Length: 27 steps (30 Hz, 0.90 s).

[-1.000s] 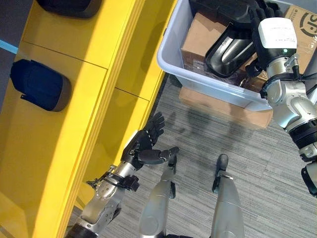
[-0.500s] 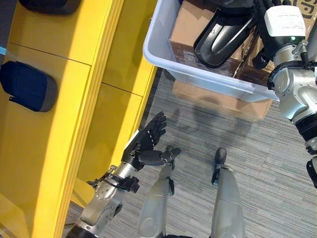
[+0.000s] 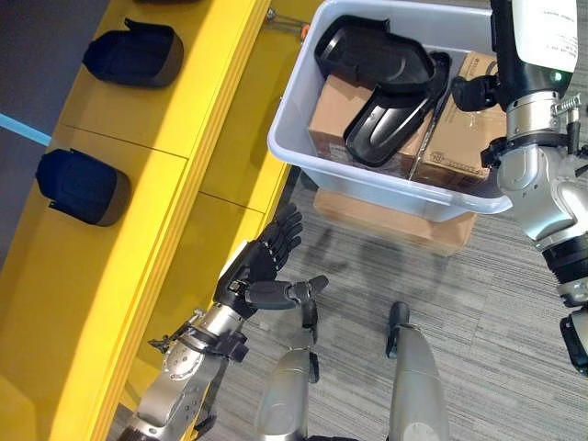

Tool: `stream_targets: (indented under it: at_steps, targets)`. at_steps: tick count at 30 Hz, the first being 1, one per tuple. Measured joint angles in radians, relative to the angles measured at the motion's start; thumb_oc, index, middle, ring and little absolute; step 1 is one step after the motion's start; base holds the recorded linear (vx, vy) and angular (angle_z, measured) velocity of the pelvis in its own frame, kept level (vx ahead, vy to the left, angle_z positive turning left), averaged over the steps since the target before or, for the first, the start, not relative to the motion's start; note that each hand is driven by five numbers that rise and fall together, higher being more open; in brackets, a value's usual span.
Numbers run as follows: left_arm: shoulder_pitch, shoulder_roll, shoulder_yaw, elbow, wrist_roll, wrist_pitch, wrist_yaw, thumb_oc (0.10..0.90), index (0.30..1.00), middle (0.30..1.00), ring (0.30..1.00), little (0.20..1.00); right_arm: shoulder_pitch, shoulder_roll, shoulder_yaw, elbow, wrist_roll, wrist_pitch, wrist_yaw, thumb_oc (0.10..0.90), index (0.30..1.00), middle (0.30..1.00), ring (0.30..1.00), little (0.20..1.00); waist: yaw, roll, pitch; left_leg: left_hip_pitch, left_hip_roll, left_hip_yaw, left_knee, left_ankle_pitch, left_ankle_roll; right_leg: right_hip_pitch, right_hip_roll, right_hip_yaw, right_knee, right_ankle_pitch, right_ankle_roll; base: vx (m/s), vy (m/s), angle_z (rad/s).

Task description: Move parts from the plastic box to the shelf.

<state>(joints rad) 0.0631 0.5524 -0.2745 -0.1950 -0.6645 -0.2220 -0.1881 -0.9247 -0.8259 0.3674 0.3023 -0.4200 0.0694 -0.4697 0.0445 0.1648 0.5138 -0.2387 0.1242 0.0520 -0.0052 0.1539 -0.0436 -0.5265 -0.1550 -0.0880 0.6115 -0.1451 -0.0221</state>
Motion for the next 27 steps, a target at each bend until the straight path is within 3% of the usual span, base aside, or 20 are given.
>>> stream_targets:
  at_steps: [2,3,4,5,8,9,11,13,15,16,18,20,21,23,24,25,27]
  targets:
    - [-0.006,0.002,-0.002,-0.005,0.001,0.004,-0.02,0.9,1.0,1.0,1.0,1.0,0.062,0.01,-0.033,-0.043,0.001,0.008,-0.001,0.9,1.0,1.0,1.0,1.0,-0.021,0.0,0.0,0.01,0.016,0.033,-0.025,-0.081,0.048,0.02,0.004,-0.033,-0.013,0.003,-0.027,-0.02,-0.251,0.46]
    - [-0.018,0.002,-0.004,-0.005,0.002,0.006,-0.03,0.9,1.0,1.0,1.0,1.0,0.108,0.022,-0.058,-0.068,0.001,0.021,-0.002,0.9,1.0,1.0,1.0,1.0,-0.033,0.0,0.0,0.019,0.023,0.063,-0.027,-0.115,0.056,0.039,-0.011,-0.058,-0.039,0.012,-0.049,0.04,-0.159,0.88]
    - [-0.041,0.005,-0.016,0.002,0.003,0.008,-0.052,0.9,1.0,1.0,1.0,1.0,0.184,0.043,-0.097,-0.082,0.001,0.042,-0.006,0.9,1.0,1.0,1.0,1.0,-0.06,0.0,0.0,-0.001,0.046,0.102,0.06,-0.122,0.024,0.088,-0.035,-0.118,-0.08,0.018,-0.06,0.08,-0.114,0.87]
    - [-0.045,0.005,-0.019,-0.001,0.003,0.008,-0.059,0.9,1.0,1.0,1.0,1.0,0.206,0.047,-0.097,-0.082,0.001,0.057,-0.006,0.9,1.0,1.0,1.0,1.0,-0.064,0.0,0.0,0.006,0.039,0.11,0.106,-0.121,0.018,0.106,-0.035,-0.123,-0.098,0.02,-0.064,0.09,-0.096,0.69]
    - [-0.059,0.005,-0.044,-0.002,0.005,0.006,-0.056,0.9,1.0,1.0,1.0,1.0,0.237,0.09,-0.091,-0.08,0.0,0.071,-0.009,0.9,1.0,1.0,1.0,1.0,-0.072,0.047,-0.032,0.087,-0.044,0.042,0.093,-0.138,0.01,0.128,0.026,-0.102,-0.163,0.054,-0.05,0.12,-0.068,-0.17]
    - [-0.086,-0.01,-0.046,0.019,0.007,0.006,-0.053,0.9,1.0,1.0,1.0,1.0,0.237,0.093,-0.08,-0.08,0.0,0.079,-0.012,0.9,1.0,1.0,1.0,1.0,-0.061,0.044,-0.03,0.083,-0.052,-0.006,0.078,-0.134,0.011,0.13,0.039,-0.085,-0.189,0.074,-0.055,0.08,-0.061,-0.39]
    - [-0.105,-0.03,-0.046,0.04,0.012,0.006,-0.042,0.9,1.0,1.0,1.0,1.0,0.239,0.095,-0.064,-0.08,0.0,0.082,-0.013,0.9,1.0,1.0,1.0,1.0,-0.051,0.045,-0.03,0.08,-0.056,0.001,0.061,-0.12,-0.004,0.137,0.053,-0.074,-0.207,0.091,-0.059,0.1,-0.045,-0.37]
    - [-0.141,-0.031,-0.047,0.085,0.013,0.006,-0.035,0.9,1.0,1.0,1.0,1.0,0.28,0.113,-0.058,-0.08,-0.001,0.101,-0.017,0.9,1.0,1.0,1.0,1.0,-0.056,0.041,-0.03,0.068,-0.056,0.015,0.066,-0.07,-0.03,0.172,0.068,-0.079,-0.225,0.079,-0.063,0.16,-0.037,-0.16]
    - [-0.163,-0.03,-0.046,0.11,0.014,0.002,-0.035,0.9,1.0,1.0,1.0,1.0,0.3,0.121,-0.056,-0.06,-0.006,0.099,-0.028,0.9,1.0,1.0,1.0,1.0,-0.059,0.032,-0.026,0.052,-0.055,0.01,0.135,-0.083,-0.045,0.208,0.066,-0.068,-0.247,0.072,-0.062,0.19,-0.022,0.09]
    - [-0.168,-0.028,-0.044,0.124,0.013,0.001,-0.035,0.9,1.0,1.0,1.0,1.0,0.305,0.136,-0.056,-0.042,-0.005,0.103,-0.028,0.9,1.0,1.0,1.0,1.0,-0.052,0.019,-0.018,0.047,-0.053,-0.003,0.133,-0.097,-0.055,0.247,0.067,-0.056,-0.282,0.083,-0.08,0.2,0.003,0.05]
    - [-0.157,-0.026,-0.044,0.13,0.014,0.001,-0.036,0.9,1.0,1.0,1.0,1.0,0.319,0.149,-0.056,-0.04,-0.005,0.1,-0.028,0.9,1.0,1.0,1.0,1.0,-0.04,0.007,-0.011,0.043,-0.033,-0.007,0.078,-0.089,-0.063,0.299,0.072,-0.043,-0.317,0.084,-0.08,0.2,0.025,-0.06]
    - [-0.133,-0.024,-0.044,0.138,0.026,0.0,-0.037,0.9,1.0,1.0,1.0,1.0,0.331,0.175,-0.056,-0.04,-0.005,0.086,-0.028,0.9,1.0,1.0,1.0,1.0,-0.024,0.005,-0.011,0.034,0.006,-0.009,0.023,-0.07,-0.062,0.358,0.08,-0.038,-0.33,0.072,-0.063,0.25,0.051,-0.2]
    - [-0.12,-0.025,-0.045,0.14,0.042,-0.001,-0.038,0.9,1.0,1.0,1.0,1.0,0.334,0.184,-0.056,-0.04,-0.006,0.076,-0.028,0.9,1.0,1.0,1.0,1.0,-0.018,0.003,-0.012,0.025,0.022,-0.01,0.016,-0.065,-0.06,0.38,0.081,-0.027,-0.329,0.056,-0.038,0.27,0.061,-0.3]
    - [-0.106,-0.024,-0.045,0.147,0.044,-0.001,-0.039,0.9,1.0,1.0,1.0,1.0,0.337,0.196,-0.054,-0.04,-0.006,0.069,-0.028,0.9,1.0,1.0,1.0,1.0,-0.016,0.003,-0.013,0.034,0.024,-0.013,0.017,-0.07,-0.049,0.407,0.081,-0.01,-0.323,0.04,-0.011,0.23,0.059,-0.38]
    - [-0.089,-0.023,-0.043,0.144,0.044,-0.005,-0.036,0.9,1.0,1.0,1.0,1.0,0.336,0.197,-0.044,-0.04,-0.006,0.062,-0.027,0.9,1.0,1.0,1.0,1.0,-0.012,0.007,-0.018,0.052,0.017,-0.032,0.015,-0.098,-0.017,0.41,0.085,0.012,-0.301,0.024,0.016,0.28,0.07,-0.6]
    - [-0.08,-0.018,-0.041,0.149,0.044,-0.005,-0.035,0.9,1.0,1.0,1.0,1.0,0.339,0.201,-0.035,-0.041,-0.006,0.058,-0.028,0.9,1.0,1.0,1.0,1.0,-0.012,0.001,-0.024,0.071,0.009,-0.053,0.008,-0.06,-0.009,0.403,0.091,0.033,-0.267,0.003,0.046,0.24,0.058,-0.63]
    - [-0.063,-0.015,-0.032,0.15,0.044,-0.004,-0.035,0.9,1.0,1.0,1.0,1.0,0.349,0.205,-0.012,-0.041,-0.006,0.059,-0.025,0.9,1.0,1.0,1.0,1.0,-0.012,-0.033,-0.038,0.072,-0.028,-0.05,0.028,0.018,0.0,0.415,0.059,0.054,-0.263,-0.012,0.072,0.2,0.051,-0.22]
